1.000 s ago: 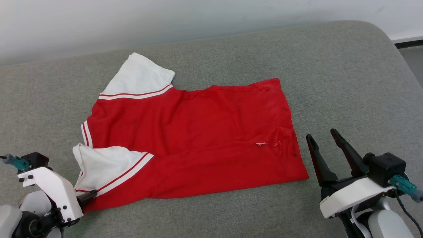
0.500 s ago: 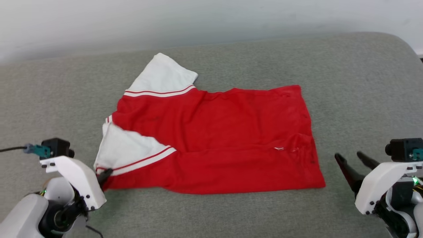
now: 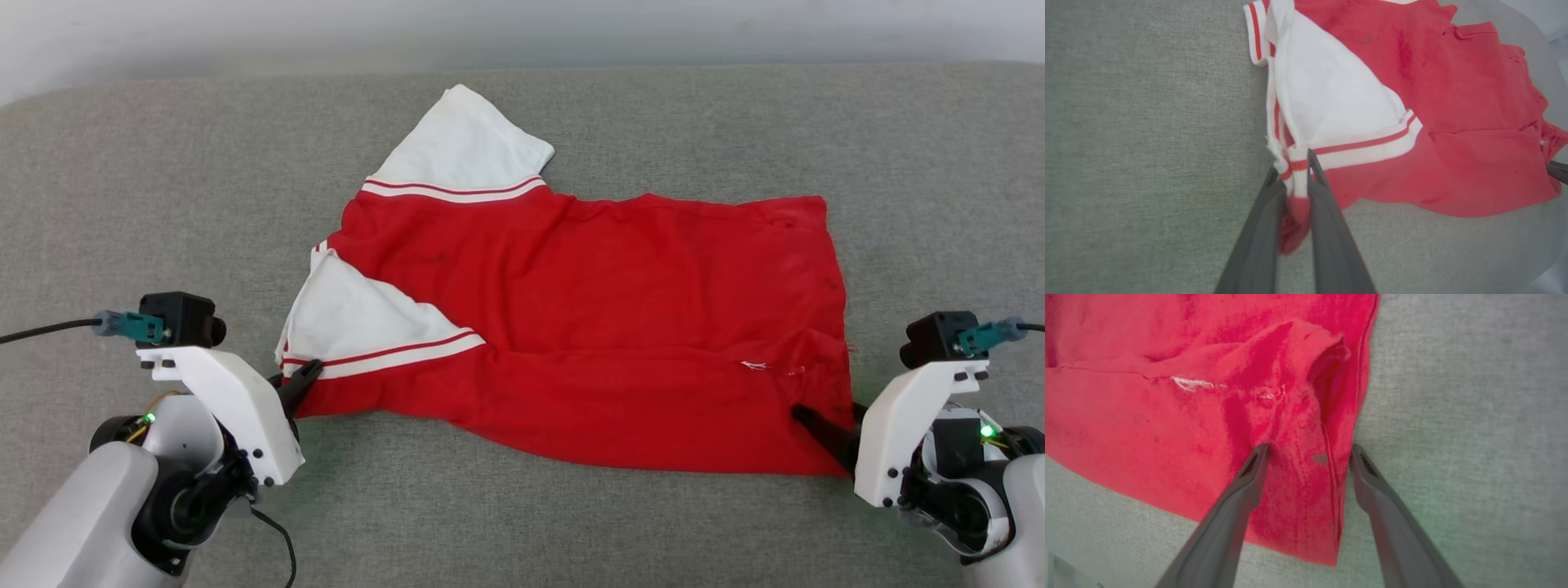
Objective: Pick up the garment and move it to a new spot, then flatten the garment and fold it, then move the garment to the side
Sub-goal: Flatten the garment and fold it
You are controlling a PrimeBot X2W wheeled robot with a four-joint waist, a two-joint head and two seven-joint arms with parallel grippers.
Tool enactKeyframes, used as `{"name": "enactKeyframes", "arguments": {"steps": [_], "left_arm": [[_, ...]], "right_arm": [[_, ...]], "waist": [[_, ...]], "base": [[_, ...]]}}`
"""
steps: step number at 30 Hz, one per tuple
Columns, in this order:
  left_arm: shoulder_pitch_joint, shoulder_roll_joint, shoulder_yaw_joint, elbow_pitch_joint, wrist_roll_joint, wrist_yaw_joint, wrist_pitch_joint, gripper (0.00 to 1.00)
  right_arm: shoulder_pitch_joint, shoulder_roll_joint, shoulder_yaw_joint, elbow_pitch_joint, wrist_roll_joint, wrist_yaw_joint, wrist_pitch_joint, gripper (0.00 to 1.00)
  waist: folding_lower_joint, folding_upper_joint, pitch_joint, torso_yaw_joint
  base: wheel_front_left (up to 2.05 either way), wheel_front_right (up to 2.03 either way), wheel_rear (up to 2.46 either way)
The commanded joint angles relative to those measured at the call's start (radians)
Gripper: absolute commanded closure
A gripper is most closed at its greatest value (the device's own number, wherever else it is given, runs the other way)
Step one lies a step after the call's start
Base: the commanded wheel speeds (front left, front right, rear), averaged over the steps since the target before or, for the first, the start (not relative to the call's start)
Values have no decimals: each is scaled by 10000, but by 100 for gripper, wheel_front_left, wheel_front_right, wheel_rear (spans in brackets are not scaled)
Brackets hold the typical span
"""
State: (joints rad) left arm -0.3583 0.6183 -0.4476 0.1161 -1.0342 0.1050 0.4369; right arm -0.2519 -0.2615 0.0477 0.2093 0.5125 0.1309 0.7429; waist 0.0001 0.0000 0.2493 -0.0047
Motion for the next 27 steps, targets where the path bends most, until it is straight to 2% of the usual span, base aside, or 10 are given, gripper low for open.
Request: {"name": "enactKeyframes", "arguments": {"steps": [1, 3, 4, 5, 6, 13, 20, 27], "left_arm": [[-130, -84, -80, 8, 70, -41, -35, 100], [-139, -109, -104, 26, 93, -39, -46, 100], [-146, -135, -121, 43, 91, -40, -56, 100], [-137, -141, -135, 74, 98, -27, -58, 100], [-120, -142, -148, 100, 103, -16, -61, 100], [148, -219, -229, 301, 109, -52, -181, 100], [672, -253, -247, 308, 105, 97, -465, 100], [1973, -101, -174, 0, -65, 534, -731, 100]], "right_arm": [[-108, 120, 234, 390, 55, -4, 109, 0], [-122, 180, 351, 554, 174, -4, 145, 0], [-122, 231, 453, 687, 290, -1, 168, 46], [-117, 261, 569, 797, 425, 1, 201, 87], [-120, 257, 668, 884, 533, 11, 231, 100], [-437, -356, 986, 942, 1032, -1, -190, 100], [-331, -655, 1455, 802, 1370, -2, -559, 100], [322, -846, 1976, 665, 1638, -2, -856, 100]], "waist": [[-1, 0, 115, 126], [-1, 0, 124, 147], [-1, 0, 123, 162], [-1, 0, 113, 173], [-1, 0, 91, 177], [-1, 0, -476, 158], [-1, 0, -1446, 157], [-1, 0, -2520, 186]], "base": [[0, 0, 0], [0, 0, 0], [0, 0, 0], [0, 0, 0], [0, 0, 0], [0, 0, 0], [0, 0, 0], [0, 0, 0]]}}
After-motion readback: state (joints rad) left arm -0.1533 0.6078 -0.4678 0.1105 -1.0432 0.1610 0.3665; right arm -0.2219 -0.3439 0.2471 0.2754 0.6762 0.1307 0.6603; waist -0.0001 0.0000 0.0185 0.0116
